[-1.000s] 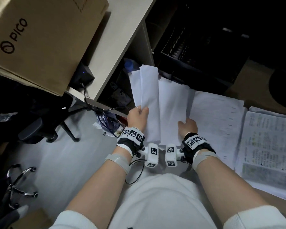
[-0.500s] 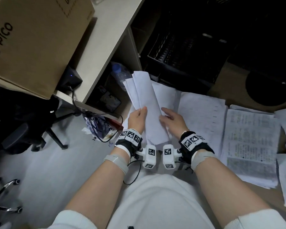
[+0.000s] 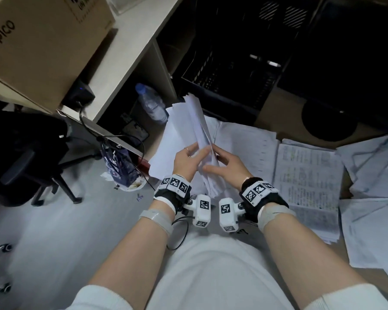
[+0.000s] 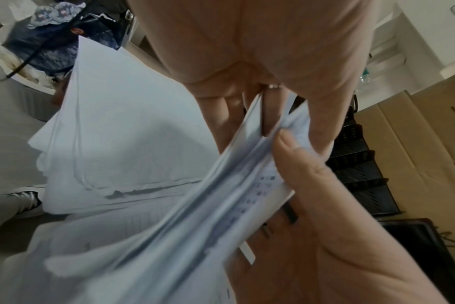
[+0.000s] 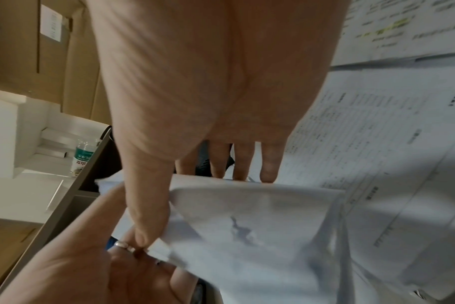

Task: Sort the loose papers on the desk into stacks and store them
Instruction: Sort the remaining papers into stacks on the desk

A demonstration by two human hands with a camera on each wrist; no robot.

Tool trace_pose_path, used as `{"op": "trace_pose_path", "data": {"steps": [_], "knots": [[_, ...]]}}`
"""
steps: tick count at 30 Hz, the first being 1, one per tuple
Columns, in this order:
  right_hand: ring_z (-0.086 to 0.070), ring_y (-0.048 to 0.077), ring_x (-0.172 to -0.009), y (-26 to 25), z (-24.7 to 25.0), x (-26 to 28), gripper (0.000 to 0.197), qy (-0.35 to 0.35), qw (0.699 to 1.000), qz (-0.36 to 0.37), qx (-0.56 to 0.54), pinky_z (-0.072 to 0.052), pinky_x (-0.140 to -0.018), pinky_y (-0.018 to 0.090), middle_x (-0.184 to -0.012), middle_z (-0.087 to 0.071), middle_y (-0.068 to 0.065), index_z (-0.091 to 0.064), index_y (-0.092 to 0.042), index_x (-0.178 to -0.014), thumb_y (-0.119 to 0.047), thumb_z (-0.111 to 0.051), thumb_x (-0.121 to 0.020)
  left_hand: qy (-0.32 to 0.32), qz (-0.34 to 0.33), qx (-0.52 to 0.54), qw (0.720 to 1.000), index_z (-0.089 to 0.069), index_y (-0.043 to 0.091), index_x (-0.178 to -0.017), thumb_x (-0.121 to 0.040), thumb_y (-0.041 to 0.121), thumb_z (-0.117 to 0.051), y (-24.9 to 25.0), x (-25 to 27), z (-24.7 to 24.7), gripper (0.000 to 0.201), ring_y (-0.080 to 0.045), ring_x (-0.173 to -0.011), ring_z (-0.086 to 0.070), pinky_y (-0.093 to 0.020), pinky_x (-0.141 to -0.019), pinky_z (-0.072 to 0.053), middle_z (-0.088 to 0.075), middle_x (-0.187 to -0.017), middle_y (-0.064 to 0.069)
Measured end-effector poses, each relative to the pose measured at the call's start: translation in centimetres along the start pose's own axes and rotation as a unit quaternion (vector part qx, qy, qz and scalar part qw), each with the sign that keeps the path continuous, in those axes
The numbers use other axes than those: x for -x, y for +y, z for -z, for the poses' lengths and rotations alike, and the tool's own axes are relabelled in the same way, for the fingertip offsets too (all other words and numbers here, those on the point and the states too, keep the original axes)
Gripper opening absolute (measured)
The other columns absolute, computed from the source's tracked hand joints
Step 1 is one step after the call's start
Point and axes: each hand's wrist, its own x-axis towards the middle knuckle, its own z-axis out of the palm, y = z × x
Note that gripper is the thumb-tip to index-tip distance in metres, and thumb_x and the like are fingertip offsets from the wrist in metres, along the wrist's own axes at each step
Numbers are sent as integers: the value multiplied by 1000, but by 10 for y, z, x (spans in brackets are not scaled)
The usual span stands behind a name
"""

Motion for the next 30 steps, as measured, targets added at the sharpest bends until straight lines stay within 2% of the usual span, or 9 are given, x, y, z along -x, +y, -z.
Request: {"op": "trace_pose_path", "data": {"steps": [4,7,9,11,14,20,24,29,30], "knots": [[-54,-15,-109,-1,9,7,36,-21,1000,21,7,-39,-95,7,-116,-63,-30,-64,-31,-122,-22,-74,-88,27,-37,-32,998,-75,12,-103,-77,27,-82,0,4,-8,31,-19,-93,-72,-33,-85,-59,-77,-97,-2],[-63,7,-79,2,15,4,15,59,998,-4,2,-51,-76,24,-89,-70,-9,-74,-16,-95,-26,-63,-96,60,-46,-78,994,-75,8,-100,-86,13,-72,0,0,-7,15,-19,-83,-70,-26,-77,-57,-75,-90,-1],[-58,18,-70,10,24,-1,29,156,986,-45,25,-48,-67,30,-74,-66,-1,-67,-16,-74,-33,-58,-97,89,-38,-80,992,-72,12,-75,-84,14,-67,-1,-6,-1,10,-16,-65,-62,-28,-69,-54,-69,-68,6],[-62,24,-78,17,34,-4,32,226,969,-79,55,-50,-74,33,-83,-70,4,-67,-13,-78,-34,-52,-97,120,-32,-79,989,-52,16,-54,-83,13,-63,0,-9,4,31,-13,-51,-41,-23,-58,-39,-48,-49,12],[-65,26,-88,20,39,-9,30,230,965,-107,64,-52,-82,33,-93,-72,5,-72,-9,-92,-31,-52,-97,128,-38,-67,989,-39,18,-51,-83,9,-61,1,-12,12,40,-12,-50,-29,-21,-49,-27,-35,-50,9],[-67,21,-79,24,24,-23,21,225,961,-139,74,-51,-70,28,-84,-74,-1,-74,-13,-85,-25,-57,-89,112,-15,-89,990,-47,15,-62,-80,17,-61,0,-30,27,23,-16,-57,-32,-27,-55,-30,-38,-60,-3],[-60,20,-73,27,33,-16,24,261,950,-160,60,-44,-63,26,-83,-68,1,-70,-9,-90,-25,-53,-94,61,4,-77,995,-50,11,-69,-80,11,-60,1,-37,9,14,-16,-61,-34,-25,-53,-29,-39,-65,-6],[-57,31,-83,54,65,11,26,313,926,-200,68,-41,-71,30,-85,-61,11,-61,-9,-78,-20,-48,-98,-8,10,-96,995,-50,14,-70,-75,18,-59,-7,-31,-36,11,-16,-62,-32,-29,-57,-28,-38,-65,-5],[-60,33,-89,62,73,18,25,319,920,-219,63,-43,-74,31,-93,-63,16,-64,-8,-85,-21,-48,-98,-19,10,-99,995,-51,14,-70,-74,18,-60,-9,-29,-46,10,-16,-62,-33,-28,-57,-29,-39,-66,-5]]}}
